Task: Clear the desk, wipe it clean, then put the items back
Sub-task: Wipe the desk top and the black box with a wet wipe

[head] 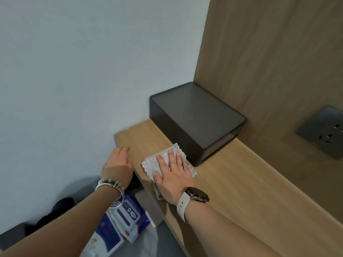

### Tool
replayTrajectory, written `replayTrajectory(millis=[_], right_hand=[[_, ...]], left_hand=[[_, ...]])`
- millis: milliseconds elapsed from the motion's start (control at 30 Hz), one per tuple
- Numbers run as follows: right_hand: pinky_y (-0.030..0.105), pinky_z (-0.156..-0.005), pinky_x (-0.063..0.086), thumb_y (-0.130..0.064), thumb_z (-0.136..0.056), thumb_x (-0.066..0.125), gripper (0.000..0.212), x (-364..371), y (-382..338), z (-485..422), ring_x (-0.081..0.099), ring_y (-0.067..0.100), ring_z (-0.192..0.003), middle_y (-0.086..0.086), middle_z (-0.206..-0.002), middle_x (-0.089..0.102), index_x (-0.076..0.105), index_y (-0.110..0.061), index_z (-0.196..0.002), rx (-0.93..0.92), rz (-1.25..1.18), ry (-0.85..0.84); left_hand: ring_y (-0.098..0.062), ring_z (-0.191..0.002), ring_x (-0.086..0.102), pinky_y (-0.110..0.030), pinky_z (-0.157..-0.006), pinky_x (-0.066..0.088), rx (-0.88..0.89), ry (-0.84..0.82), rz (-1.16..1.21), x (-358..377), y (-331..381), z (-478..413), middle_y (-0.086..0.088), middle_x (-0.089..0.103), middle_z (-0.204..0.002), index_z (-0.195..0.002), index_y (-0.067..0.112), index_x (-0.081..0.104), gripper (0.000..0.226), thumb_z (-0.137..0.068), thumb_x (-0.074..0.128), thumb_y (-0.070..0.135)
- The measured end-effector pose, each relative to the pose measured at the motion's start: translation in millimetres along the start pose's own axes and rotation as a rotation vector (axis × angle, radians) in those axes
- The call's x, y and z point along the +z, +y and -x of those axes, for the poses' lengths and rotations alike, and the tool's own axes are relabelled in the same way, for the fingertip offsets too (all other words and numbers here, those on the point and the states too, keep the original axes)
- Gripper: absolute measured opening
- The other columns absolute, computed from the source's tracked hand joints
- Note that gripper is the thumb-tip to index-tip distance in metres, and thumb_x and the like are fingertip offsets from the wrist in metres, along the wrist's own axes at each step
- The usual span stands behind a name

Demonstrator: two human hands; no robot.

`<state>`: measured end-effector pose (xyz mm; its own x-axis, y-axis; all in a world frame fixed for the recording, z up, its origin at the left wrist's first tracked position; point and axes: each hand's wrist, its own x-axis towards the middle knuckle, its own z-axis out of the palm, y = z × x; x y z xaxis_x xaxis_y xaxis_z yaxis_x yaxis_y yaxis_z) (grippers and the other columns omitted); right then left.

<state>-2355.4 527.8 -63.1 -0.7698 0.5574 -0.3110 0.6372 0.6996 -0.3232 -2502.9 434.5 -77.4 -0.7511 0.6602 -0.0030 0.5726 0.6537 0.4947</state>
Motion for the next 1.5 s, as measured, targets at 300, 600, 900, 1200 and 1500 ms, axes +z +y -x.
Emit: replayTrajectory(millis=[300, 600, 900, 1200, 1500], right_hand=[[0.050, -0.114, -0.013, -0.048, -0.098, 0.018, 0.059, -14.2, -58.0, -116.2, -0.015, 0.030, -0.144, 0.007, -0.158, -0.016, -0.001, -0.030, -0.150, -0.025, 0.040, 0.042], [0.050, -0.112, -0.013, -0.027, -0.099, 0.034, 0.064, 13.5, -91.4, -101.0, -0.021, 0.030, -0.143, 0.005, -0.157, -0.020, -0.004, -0.031, -0.150, -0.189, 0.129, 0.009], [0.043, -0.115, -0.008, -0.026, -0.098, 0.036, 0.066, 42.1, -21.0, 61.1, -0.017, 0.027, -0.144, 0.005, -0.157, -0.017, -0.003, -0.029, -0.151, -0.042, 0.079, 0.101], [0.041, -0.116, -0.003, -0.027, -0.100, 0.036, 0.064, 75.8, 44.3, 230.1, -0.016, 0.024, -0.145, 0.001, -0.157, -0.019, -0.003, -0.033, -0.150, 0.210, 0.008, 0.157], [0.041, -0.116, -0.002, -0.031, -0.100, 0.037, 0.064, 103.8, 106.6, 389.7, -0.015, 0.021, -0.145, -0.002, -0.158, -0.017, -0.003, -0.036, -0.149, 0.467, -0.050, 0.204]], left_hand=[[-0.026, -0.133, 0.035, -0.041, -0.107, 0.031, -0.056, 0.034, -0.114, -36.8, -49.8, -15.7, -0.005, 0.036, -0.147, -0.139, 0.012, 0.038, 0.049, -0.092, 0.048, 0.012], [-0.028, -0.131, 0.037, -0.040, -0.108, 0.030, -0.086, 0.037, -0.037, -43.9, -56.4, 14.8, -0.007, 0.037, -0.146, -0.139, 0.011, 0.038, 0.047, -0.093, 0.047, 0.009], [-0.026, -0.131, 0.038, -0.036, -0.110, 0.029, 0.199, -0.189, -0.104, -20.8, -31.3, 89.5, -0.009, 0.036, -0.146, -0.139, 0.011, 0.039, 0.049, -0.091, 0.047, 0.011], [-0.033, -0.091, 0.063, -0.041, -0.073, 0.054, 0.678, -0.301, -0.158, 26.4, 63.6, 187.4, -0.007, 0.061, -0.114, -0.108, 0.010, 0.063, 0.042, -0.071, 0.047, 0.021], [-0.017, -0.126, 0.040, -0.034, -0.097, 0.036, 0.870, -0.396, -0.260, 67.8, 144.8, 295.1, 0.008, 0.035, -0.142, -0.133, 0.028, 0.043, 0.042, -0.092, 0.045, 0.022]])
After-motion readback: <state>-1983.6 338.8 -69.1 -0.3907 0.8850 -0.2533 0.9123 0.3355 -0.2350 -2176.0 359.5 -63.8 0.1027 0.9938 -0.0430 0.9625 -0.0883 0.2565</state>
